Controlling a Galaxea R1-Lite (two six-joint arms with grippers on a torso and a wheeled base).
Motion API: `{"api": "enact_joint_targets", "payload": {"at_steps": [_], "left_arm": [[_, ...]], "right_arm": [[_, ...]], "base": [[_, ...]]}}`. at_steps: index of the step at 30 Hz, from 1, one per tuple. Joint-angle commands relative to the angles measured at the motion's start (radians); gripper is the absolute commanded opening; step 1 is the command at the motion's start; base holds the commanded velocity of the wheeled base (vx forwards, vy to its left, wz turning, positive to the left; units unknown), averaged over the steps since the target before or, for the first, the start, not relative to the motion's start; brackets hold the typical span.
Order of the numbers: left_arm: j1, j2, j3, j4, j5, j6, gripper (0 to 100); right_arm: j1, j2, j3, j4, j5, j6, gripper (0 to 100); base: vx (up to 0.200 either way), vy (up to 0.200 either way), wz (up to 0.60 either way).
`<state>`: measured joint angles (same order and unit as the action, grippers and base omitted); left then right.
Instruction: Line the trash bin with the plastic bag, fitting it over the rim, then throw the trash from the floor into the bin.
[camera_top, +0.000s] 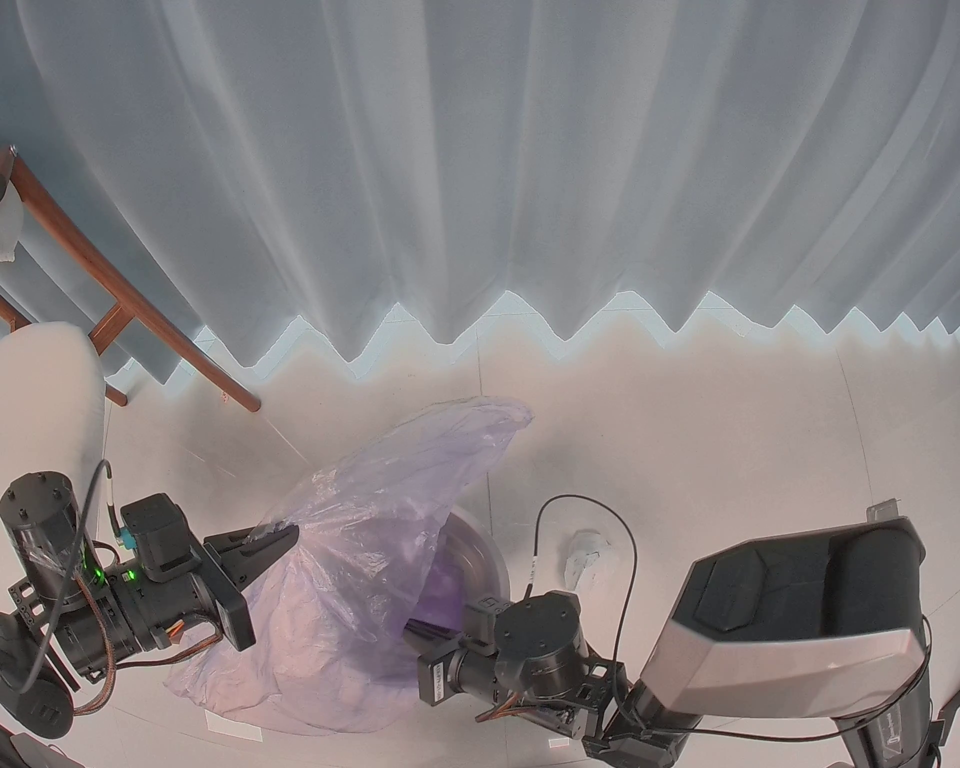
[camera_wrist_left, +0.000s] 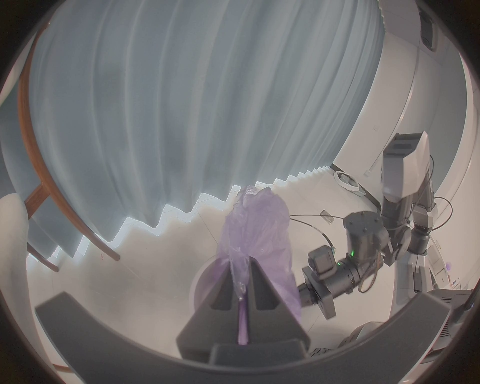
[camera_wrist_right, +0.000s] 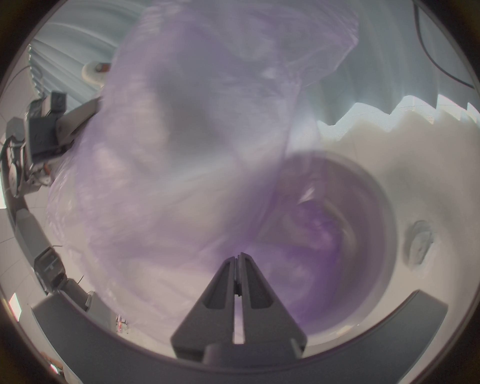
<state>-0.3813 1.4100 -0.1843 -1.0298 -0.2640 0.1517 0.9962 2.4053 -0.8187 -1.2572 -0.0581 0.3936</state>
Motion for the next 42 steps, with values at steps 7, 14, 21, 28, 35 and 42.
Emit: {"api": "enact_joint_targets", "payload": {"at_steps": [7,14,21,28,35,42], "left_arm": [[0.025,0.043,-0.003,-0.004,0.000,0.008,0],[0.005,0.058,-0.020,-0.003,-0.004,-0.006,0],[0.005,0.066,-0.043,-0.016,-0.001,-0.004,0],[0.012,0.067,-0.041,-0.016,-0.001,-0.004,0],[0.002,0.066,-0.041,-0.016,-0.001,-0.003,0],[0.004,0.066,-0.037,-0.016,-0.001,-0.001,0]], "right_arm": [[-0.013,0.035,0.006,-0.002,-0.008,-0.002,0],[-0.016,-0.126,0.150,0.059,-0.008,0.037,0],[0.164,-0.110,0.194,0.075,-0.003,0.136,0],[0.285,0.078,0.093,-0.011,-0.023,0.145,0],[0.297,0.164,-0.059,-0.042,-0.049,0.168,0],[0.239,0.225,-0.223,-0.077,-0.120,0.171,0]], "base": [[0.000,0.000,0.00],[0.000,0.000,0.00],[0.000,0.000,0.00],[0.000,0.000,0.00],[0.000,0.000,0.00],[0.000,0.000,0.00]]}}
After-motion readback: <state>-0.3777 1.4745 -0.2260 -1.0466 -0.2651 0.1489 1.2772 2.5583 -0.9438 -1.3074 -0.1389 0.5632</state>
